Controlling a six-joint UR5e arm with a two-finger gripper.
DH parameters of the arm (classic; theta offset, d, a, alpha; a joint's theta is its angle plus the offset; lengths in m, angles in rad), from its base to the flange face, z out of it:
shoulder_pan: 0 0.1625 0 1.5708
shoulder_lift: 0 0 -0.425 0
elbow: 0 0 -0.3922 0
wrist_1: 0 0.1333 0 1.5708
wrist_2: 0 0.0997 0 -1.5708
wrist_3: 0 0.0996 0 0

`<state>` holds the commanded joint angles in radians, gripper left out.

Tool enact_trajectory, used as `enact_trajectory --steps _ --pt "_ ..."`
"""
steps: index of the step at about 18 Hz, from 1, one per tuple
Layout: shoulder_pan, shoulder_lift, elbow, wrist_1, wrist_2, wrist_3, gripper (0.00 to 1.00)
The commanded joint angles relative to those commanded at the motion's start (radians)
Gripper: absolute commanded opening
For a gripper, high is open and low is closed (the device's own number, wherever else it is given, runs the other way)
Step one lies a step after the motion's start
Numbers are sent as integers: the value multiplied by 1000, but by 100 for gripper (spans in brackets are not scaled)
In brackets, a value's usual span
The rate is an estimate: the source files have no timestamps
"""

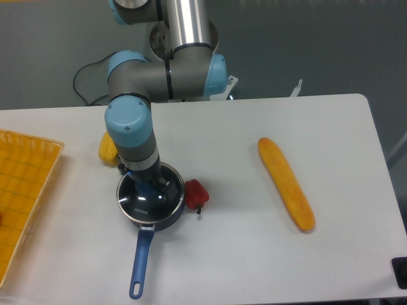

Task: Open the lid
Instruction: 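Close the gripper on the glass lid's blue knob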

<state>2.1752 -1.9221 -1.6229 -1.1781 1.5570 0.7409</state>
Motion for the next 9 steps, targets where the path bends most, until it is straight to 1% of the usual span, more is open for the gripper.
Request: enact_trajectory --steps 4,9 --pt "0 0 -5 2 0 0 100" --pt "-11 2 -29 3 0 0 100"
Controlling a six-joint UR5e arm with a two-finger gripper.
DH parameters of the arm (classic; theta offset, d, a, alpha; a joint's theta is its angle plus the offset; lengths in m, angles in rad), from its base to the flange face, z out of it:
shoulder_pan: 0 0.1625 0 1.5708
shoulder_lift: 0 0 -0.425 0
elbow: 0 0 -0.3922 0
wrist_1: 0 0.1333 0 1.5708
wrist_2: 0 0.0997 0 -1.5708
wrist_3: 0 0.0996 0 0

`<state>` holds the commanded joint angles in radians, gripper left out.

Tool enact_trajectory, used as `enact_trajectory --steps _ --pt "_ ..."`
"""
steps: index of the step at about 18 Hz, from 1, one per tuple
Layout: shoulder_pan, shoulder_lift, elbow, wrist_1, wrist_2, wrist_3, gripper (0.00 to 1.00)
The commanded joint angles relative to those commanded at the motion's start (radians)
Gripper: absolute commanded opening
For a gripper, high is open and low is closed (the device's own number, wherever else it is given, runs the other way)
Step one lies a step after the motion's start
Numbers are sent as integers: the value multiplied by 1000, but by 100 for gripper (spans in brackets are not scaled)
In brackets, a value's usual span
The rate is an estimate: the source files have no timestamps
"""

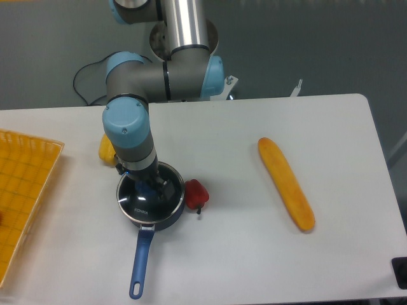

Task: Open the lid
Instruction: 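Close the gripper on the glass lid's blue knob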

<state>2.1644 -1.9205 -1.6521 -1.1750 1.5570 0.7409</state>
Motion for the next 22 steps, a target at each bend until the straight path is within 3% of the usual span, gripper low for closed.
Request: enact_trajectory --steps 11,22 --pt "-2 -2 2 -3 -2 3 100" --pt "-2 -3 2 -5 2 3 83"
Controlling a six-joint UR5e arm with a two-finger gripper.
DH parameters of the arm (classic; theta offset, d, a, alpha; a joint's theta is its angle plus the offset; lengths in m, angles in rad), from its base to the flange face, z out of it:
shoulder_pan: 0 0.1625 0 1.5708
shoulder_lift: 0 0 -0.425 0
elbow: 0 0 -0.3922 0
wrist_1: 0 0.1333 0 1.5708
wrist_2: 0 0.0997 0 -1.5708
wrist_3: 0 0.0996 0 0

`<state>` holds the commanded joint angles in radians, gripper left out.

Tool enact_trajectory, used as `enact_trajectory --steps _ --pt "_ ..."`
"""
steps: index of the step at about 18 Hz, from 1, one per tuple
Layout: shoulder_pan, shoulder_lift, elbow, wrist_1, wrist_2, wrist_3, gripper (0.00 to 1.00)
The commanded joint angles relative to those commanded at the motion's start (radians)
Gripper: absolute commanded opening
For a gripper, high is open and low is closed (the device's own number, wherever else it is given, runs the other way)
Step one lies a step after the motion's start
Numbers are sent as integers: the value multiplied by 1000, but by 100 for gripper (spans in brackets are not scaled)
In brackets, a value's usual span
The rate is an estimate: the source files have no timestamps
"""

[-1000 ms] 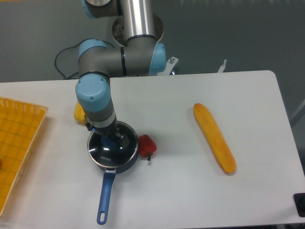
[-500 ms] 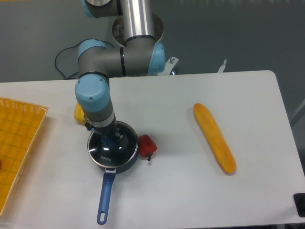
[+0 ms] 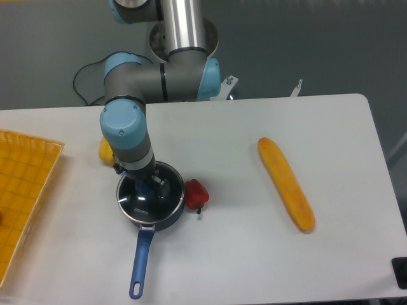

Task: Open the lid
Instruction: 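Close the gripper on the glass lid's blue knob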

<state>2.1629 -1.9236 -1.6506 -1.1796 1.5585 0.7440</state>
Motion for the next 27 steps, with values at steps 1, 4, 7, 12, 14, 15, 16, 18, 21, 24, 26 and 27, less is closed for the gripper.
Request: enact_trajectory --steps 1,4,7,12,14,15,16,18,21,24,26,27 --pt "0 0 0 0 0 0 82" --pt "0 0 0 0 2 2 78" --pt "2 0 2 -2 2 2 73" --pt "3 0 8 -5 3 3 70" --pt "3 0 11 -6 3 3 68" --pt "5 0 11 -8 3 3 68" --pt "5 0 11 -8 3 3 67" --pt "5 0 11 -8 3 2 67" --pt "6 0 12 -9 3 2 62" --pt "8 0 14 -9 3 3 62" --pt "11 2 23 -11 3 8 61" --pt "11 2 29 -12 3 8 61"
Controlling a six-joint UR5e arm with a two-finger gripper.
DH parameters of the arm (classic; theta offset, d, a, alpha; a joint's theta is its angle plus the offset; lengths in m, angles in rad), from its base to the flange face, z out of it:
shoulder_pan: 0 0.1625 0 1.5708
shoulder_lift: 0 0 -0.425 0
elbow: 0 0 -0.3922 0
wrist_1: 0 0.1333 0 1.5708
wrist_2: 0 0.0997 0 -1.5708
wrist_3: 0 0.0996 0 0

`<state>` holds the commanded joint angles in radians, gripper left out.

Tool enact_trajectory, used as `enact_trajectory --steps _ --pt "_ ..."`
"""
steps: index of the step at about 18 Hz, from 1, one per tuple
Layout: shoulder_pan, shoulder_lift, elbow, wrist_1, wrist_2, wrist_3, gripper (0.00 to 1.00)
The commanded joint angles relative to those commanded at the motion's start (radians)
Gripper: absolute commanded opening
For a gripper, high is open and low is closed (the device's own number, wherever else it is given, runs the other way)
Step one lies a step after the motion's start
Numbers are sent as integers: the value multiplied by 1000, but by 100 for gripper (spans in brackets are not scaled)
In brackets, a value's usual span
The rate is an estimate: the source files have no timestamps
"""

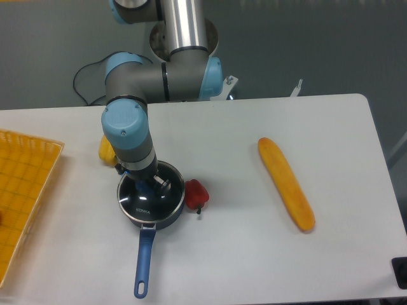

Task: Open the lid
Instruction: 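Close the gripper on the glass lid's blue knob, then lift the glass lid up off the saucepan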

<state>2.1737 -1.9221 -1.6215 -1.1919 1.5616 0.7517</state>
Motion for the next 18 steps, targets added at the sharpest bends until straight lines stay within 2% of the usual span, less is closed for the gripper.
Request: enact_trajectory --steps 6,10,15,18 --pt "6 2 15 -2 0 9 59" --pt "28 9 25 -5 0 77 58" --pt "69 15 38 -54 -2 138 58" --pt "94 25 38 -60 -2 181 58"
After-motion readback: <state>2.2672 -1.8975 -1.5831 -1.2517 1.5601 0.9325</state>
